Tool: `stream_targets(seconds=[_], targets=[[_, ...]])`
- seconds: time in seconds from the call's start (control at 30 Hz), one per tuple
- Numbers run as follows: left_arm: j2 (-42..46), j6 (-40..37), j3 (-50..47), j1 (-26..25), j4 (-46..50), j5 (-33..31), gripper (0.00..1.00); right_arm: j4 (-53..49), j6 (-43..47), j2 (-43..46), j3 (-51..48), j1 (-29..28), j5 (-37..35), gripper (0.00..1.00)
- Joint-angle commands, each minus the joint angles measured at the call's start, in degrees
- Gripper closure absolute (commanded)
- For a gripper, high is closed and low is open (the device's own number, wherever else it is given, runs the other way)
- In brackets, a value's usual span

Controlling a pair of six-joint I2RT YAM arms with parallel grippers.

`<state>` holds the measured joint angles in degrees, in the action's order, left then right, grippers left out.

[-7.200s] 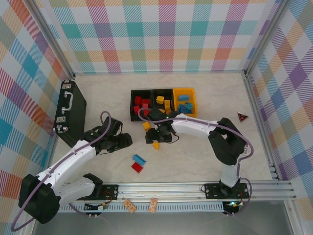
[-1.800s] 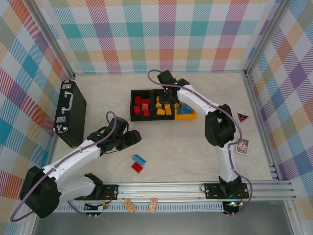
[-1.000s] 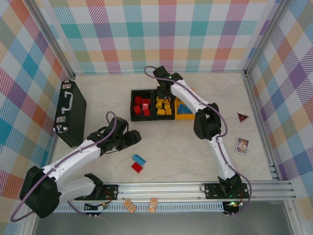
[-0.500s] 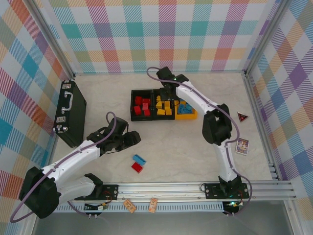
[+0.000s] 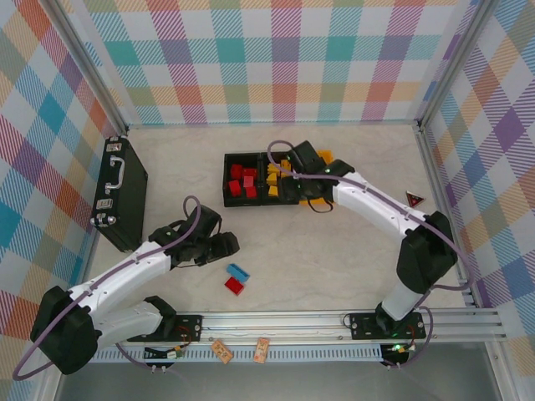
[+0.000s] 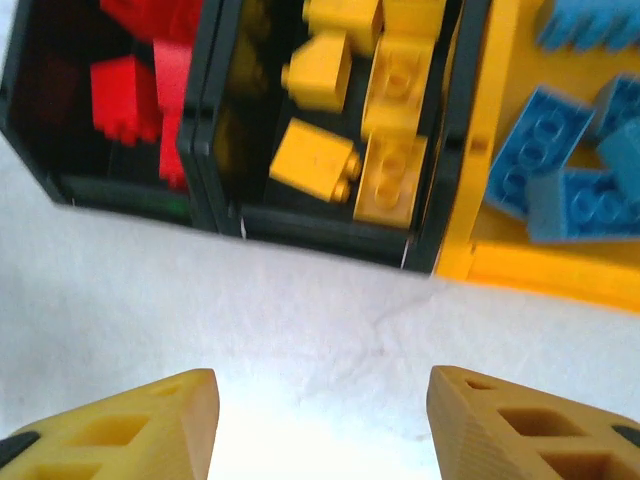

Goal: Sort the legos into containers by color
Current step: Rotate the lego at the bottom-center of the table.

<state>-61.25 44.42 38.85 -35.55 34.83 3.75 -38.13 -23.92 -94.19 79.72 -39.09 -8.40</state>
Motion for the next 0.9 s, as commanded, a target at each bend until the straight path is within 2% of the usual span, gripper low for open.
stream_targets(seconds=[0.0,0.17,0.27,0.47,0.87], targets=[[1.92,3.08,-0.56,-0.50,3.10,-2.43,0.30,4.01,-0.39,3.45,-4.68,-2.24,5.99,0.40],[3.80,5.01,-3.57,-0.52,0.07,0.88,0.30,6.89,-2.17,5.13,-11.55,-4.65,7.81,0.38],[2.06,6.34,-4.17,-0.82,-1.12,3.17,0.30,9.07,-4.34,5.75,-15.52,-4.72,8.53,0.38],[-1.32,9.73,-4.81,-2.58,-0.02,3.79,0.29,10.72,-6.69,8.37,-20.24,-4.77,8.19,0.38],[-11.26,13.45,-4.20,-6.74,-7.63,5.69,0.32,12.16,-8.83,10.02,-24.67,-4.77,7.90,0.38]])
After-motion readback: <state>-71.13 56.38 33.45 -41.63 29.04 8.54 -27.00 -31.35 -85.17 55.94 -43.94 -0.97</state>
